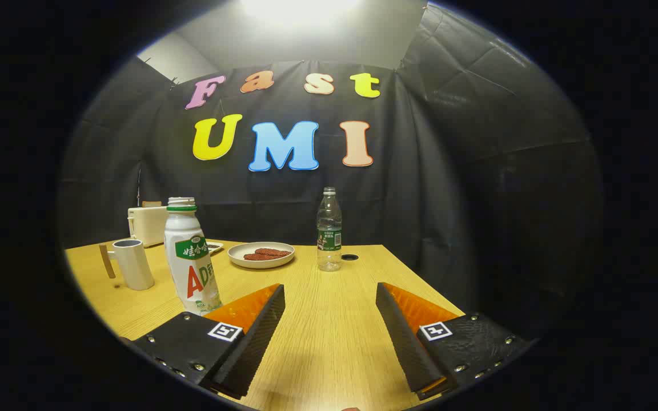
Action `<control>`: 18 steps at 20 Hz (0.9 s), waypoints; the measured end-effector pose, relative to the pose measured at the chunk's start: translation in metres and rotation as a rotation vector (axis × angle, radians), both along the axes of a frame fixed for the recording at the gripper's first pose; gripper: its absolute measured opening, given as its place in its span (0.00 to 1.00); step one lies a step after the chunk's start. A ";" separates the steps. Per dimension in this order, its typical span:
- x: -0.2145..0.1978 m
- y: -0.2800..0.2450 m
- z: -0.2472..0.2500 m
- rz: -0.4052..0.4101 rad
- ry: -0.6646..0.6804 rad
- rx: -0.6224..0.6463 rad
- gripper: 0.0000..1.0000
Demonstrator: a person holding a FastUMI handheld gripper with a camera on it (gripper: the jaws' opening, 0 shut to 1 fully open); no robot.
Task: Take the bottle from table, then pour the juice into the cup, finally place the bottle on the coaster
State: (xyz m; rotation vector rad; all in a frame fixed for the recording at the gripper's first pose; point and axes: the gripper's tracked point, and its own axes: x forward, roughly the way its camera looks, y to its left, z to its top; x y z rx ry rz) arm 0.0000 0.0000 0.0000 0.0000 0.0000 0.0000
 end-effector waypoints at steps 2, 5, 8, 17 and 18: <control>0.017 0.000 0.000 -0.001 0.002 0.003 0.97; 0.039 -0.005 0.009 -0.019 -0.035 0.008 0.97; 0.050 -0.015 0.032 -0.059 -0.126 0.020 0.97; 0.003 0.020 0.079 0.009 -0.172 0.044 0.97; -0.003 0.027 0.079 0.028 -0.165 0.052 0.97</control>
